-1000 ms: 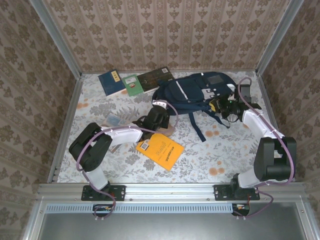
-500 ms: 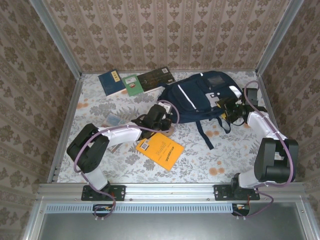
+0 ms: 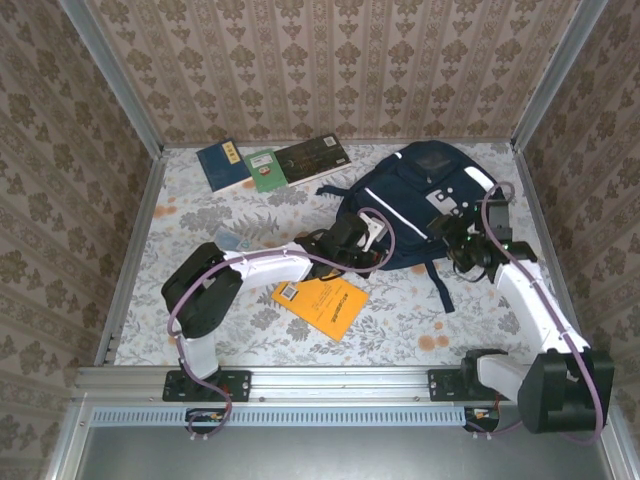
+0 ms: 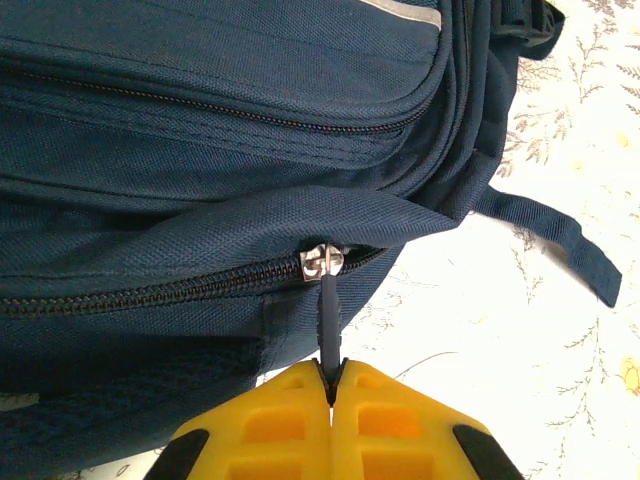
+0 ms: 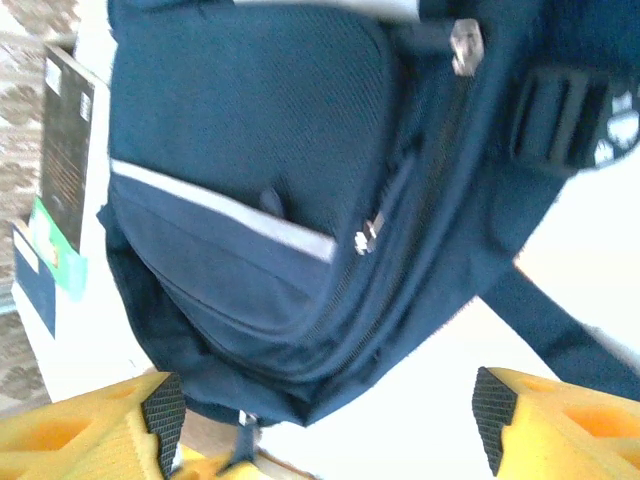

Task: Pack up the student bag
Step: Unzip the student bag at the top-right of the table.

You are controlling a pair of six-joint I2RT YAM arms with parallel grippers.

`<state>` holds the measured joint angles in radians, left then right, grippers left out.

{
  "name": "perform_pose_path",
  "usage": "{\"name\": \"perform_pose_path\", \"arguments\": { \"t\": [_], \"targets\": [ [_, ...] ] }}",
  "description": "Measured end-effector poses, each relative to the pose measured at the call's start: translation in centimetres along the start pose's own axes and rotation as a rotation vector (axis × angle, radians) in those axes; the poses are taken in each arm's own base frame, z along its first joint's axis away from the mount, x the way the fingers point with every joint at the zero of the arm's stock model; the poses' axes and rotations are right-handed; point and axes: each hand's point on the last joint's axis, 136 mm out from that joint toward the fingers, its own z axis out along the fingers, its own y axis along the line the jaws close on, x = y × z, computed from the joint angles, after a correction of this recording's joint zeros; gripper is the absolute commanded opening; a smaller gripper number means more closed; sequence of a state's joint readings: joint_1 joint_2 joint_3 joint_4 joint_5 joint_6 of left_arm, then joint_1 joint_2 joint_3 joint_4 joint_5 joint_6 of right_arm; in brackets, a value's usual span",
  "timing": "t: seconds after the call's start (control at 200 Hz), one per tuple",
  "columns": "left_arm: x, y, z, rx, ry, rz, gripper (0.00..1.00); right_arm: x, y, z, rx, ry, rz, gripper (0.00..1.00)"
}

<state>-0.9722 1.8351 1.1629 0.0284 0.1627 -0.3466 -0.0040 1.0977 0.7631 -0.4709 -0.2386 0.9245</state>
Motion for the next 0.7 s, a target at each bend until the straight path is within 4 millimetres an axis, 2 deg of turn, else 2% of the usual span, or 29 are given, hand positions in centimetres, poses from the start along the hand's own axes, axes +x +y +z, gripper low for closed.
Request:
{"name": "perform_pose_path", "arguments": {
  "t": [0.11, 0.21, 0.285, 0.45, 0.565, 0.66, 0.7],
  "targets": [
    [0.3, -0.1, 0.0, 0.009, 0.013, 0.000, 0.00, 3.7, -1.1, 1.5, 0.031, 0.083, -0.009, 0.76],
    [0.5, -0.2, 0.0, 0.017, 0.026, -0.002, 0.00, 5.9, -1.3, 2.8, 0.037, 0.138, -0.007, 0.75],
    [0.6, -0.2, -0.1, 0.021, 0.034, -0.004, 0.00, 6.3, -1.4, 3.6, 0.043, 0.151, 0.010, 0.74],
    [0.9, -0.2, -0.1, 0.021, 0.049, -0.006, 0.00, 5.8, -0.9, 4.6, 0.031, 0.137, 0.026, 0.63],
    [0.9, -0.2, 0.1, 0.017, 0.056, -0.007, 0.00, 5.6, -0.8, 5.5, 0.033, 0.135, 0.036, 0.50],
    [1.1, 0.0, 0.2, 0.005, 0.070, -0.010, 0.00, 5.4, -1.0, 6.4, 0.056, 0.139, 0.044, 0.31],
    [1.2, 0.1, 0.2, -0.005, 0.078, -0.010, 0.00, 5.3, -1.1, 6.7, 0.063, 0.141, 0.041, 0.19]
  ]
}}
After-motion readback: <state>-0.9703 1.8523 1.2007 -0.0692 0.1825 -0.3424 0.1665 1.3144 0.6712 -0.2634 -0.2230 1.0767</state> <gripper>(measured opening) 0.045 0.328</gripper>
